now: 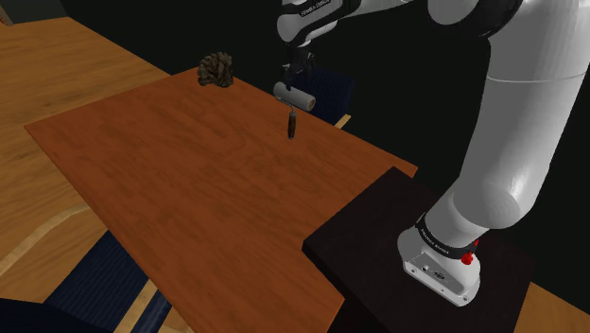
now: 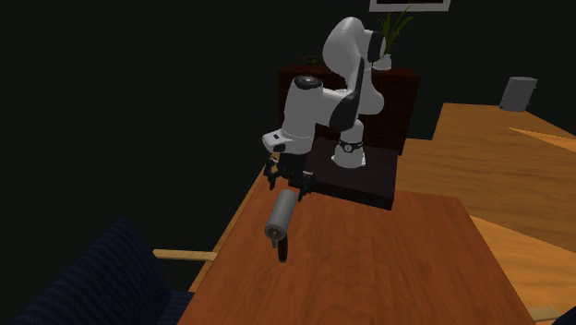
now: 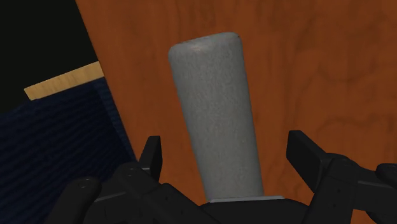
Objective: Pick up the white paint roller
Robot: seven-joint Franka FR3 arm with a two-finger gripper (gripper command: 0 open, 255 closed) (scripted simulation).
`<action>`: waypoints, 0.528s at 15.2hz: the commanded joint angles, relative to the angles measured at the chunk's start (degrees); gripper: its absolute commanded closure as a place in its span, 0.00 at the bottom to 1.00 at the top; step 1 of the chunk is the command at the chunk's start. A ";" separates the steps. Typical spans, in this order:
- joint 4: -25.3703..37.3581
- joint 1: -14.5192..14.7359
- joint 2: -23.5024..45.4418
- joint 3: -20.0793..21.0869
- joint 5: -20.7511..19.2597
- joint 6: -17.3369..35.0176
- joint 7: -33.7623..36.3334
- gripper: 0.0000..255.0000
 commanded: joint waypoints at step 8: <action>2.69 -0.18 6.92 -0.10 -0.30 3.74 0.41 0.00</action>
